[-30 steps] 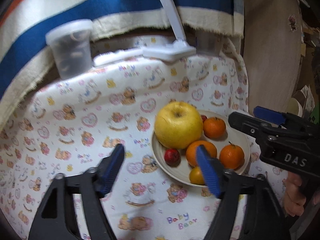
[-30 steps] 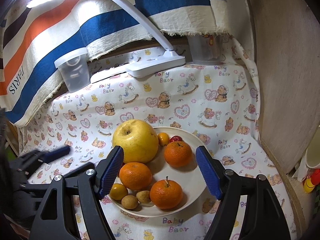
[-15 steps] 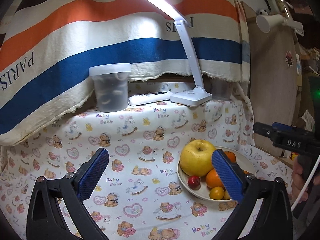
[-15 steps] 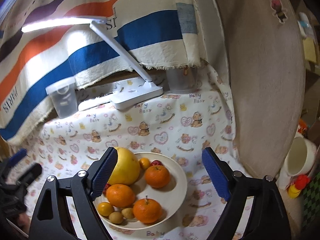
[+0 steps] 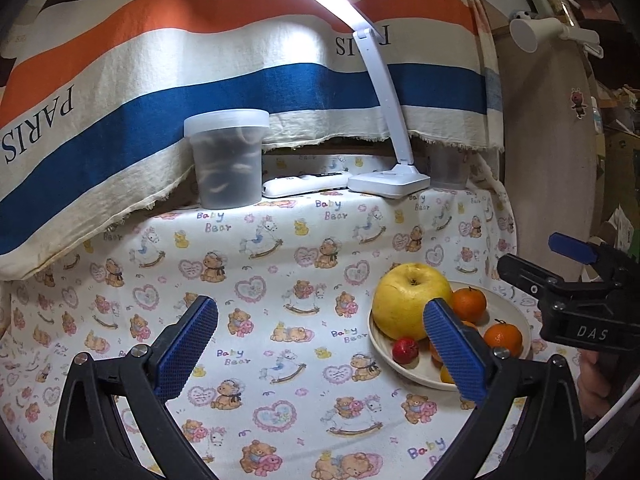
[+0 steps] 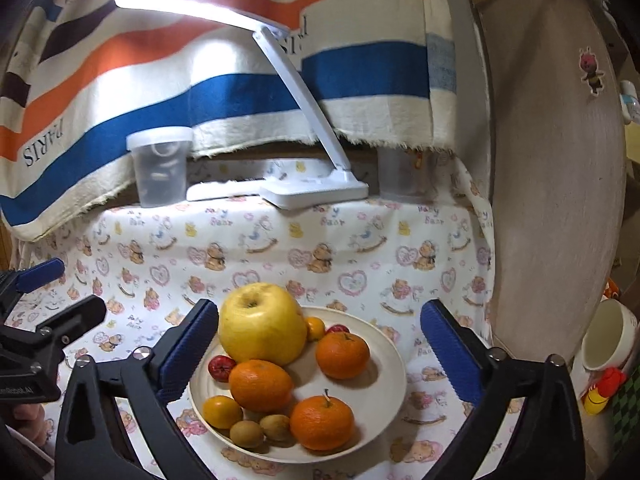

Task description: Organize fruits

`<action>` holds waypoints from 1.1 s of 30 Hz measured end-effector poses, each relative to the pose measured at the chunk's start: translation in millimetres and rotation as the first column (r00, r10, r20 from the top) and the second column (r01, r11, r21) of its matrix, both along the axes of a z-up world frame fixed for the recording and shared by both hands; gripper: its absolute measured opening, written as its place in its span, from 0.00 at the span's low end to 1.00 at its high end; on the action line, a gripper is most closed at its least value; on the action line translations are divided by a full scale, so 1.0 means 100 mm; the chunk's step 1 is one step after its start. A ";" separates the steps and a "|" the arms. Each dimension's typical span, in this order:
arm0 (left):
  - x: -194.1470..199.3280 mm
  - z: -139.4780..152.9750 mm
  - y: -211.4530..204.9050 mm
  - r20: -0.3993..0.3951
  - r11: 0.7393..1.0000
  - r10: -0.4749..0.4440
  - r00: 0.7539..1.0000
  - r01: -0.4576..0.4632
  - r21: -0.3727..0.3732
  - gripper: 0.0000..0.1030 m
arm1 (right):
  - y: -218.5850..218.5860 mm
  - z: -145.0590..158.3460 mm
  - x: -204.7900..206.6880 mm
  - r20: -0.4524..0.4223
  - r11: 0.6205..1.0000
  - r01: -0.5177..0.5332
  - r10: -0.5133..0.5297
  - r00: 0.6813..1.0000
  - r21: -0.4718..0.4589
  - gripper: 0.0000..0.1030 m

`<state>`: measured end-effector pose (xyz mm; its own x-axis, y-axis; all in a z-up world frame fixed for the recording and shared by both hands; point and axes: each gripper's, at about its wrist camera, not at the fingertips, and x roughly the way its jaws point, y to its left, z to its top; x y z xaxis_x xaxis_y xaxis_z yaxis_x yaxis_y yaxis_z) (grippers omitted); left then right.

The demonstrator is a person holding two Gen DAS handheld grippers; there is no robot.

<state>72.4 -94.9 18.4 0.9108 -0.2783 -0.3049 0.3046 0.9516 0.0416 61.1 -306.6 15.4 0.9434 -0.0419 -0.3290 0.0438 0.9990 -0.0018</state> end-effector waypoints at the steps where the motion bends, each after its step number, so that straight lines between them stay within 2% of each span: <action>1: 0.01 -0.01 -0.02 -0.011 1.000 -0.002 1.000 0.002 0.010 0.99 | 0.03 -0.01 0.00 0.003 1.000 -0.003 0.003 1.000 -0.012 0.99; 4: -0.01 0.01 0.01 0.001 1.000 0.015 1.000 -0.015 0.003 0.99 | 0.07 -0.04 0.04 -0.025 0.999 -0.022 0.021 0.999 -0.026 0.99; 6: -0.01 0.01 0.05 -0.003 1.000 0.020 1.000 -0.020 -0.013 0.99 | 0.04 -0.05 0.05 -0.035 1.000 -0.022 0.022 0.999 -0.008 0.99; 9: 0.00 0.01 0.05 -0.009 0.998 0.064 0.998 -0.064 0.000 0.99 | -0.05 -0.06 0.08 -0.037 0.999 0.016 -0.014 0.999 0.036 0.99; 15: 0.01 0.00 0.04 -0.012 0.996 0.085 0.996 -0.085 0.016 0.99 | -0.16 -0.09 0.13 -0.065 0.996 0.048 -0.043 0.997 0.078 0.99; 33: 0.03 -0.01 0.01 -0.026 0.998 0.055 0.998 -0.055 0.018 0.99 | -0.07 -0.07 0.08 -0.034 0.998 0.059 -0.059 0.998 0.026 0.99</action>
